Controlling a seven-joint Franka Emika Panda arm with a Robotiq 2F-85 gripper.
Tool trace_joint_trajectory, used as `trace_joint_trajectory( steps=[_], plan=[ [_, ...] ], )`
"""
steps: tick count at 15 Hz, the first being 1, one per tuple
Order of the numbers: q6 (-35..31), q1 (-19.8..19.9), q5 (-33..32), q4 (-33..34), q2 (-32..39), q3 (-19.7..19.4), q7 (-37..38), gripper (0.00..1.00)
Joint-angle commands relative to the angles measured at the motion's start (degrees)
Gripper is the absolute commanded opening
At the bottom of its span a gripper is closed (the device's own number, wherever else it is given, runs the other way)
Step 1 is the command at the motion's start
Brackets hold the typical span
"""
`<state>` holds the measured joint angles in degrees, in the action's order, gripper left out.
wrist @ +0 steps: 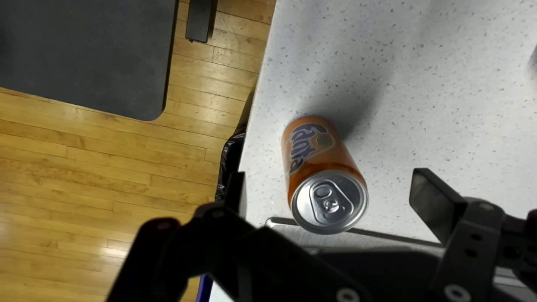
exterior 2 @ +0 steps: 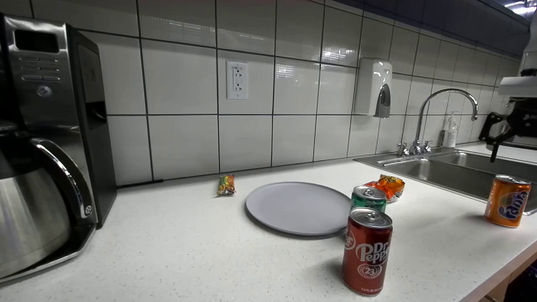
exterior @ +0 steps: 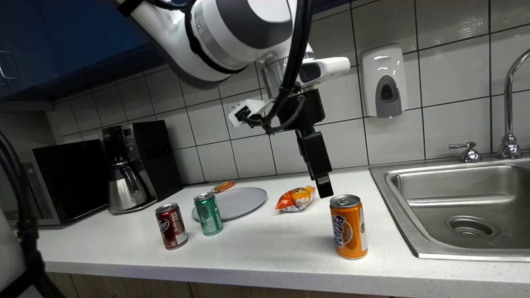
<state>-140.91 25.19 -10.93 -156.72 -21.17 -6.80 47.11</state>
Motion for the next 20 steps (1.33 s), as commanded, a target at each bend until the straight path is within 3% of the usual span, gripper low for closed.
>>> trace_joint_trajectory(
  steps=[1,20],
  plan=[
    [-1.76,1.36,-1.30,1.47,3.16,-0.69,0.38,1.00],
    [-4.77,-2.56,0.02,7.80,15.63,-4.88,-0.72,1.00]
  ],
)
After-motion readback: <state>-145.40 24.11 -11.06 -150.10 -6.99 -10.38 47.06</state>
